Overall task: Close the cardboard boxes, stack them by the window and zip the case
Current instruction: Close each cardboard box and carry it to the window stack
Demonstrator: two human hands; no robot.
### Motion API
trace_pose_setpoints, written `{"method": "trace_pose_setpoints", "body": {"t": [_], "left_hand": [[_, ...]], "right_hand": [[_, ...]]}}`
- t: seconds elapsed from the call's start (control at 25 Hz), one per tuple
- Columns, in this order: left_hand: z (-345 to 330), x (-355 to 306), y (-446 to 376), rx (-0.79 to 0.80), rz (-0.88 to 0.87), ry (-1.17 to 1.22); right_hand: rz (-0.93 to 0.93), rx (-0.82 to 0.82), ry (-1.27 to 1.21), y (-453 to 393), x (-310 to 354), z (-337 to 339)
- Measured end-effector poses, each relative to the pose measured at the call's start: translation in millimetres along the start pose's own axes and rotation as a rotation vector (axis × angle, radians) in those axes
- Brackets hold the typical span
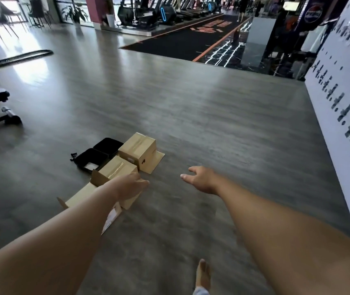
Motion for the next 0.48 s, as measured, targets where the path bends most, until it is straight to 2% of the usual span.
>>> {"method": "trace_pose_setpoints", "body": {"t": [0.08,0.16,0.32,0.48], "left_hand": [[9.6,-16.8,-44.7,0.030,0.015,-0.051],[36.7,-42.4,-93.9,-0.041,0.019,-0.087],[77.5,-83.5,-176.4,-0.079,0.082,-0.085],[115.2,-96.6,-251.3,-0.086,0.135,-0.078]], "right_hand": [[0.003,0.016,0.001,-55.4,-12.3,25.0],[0.042,0.013,0.011,-111.6,-20.7,54.4],[0.054,0.043,0.034,-209.0,-38.1,114.6],[0.069,0.090,0.062,-305.8,-35.6,157.6]]}}
Point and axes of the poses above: each hand's wrist, its own y-axis away from the middle knuckle, its own z-axis out of the back of the hand, x = y × z, the point moved 5 cm from there along -y, towards the middle knuckle, and after that the axes turned 1 degree about z, right-handed, at the moved point
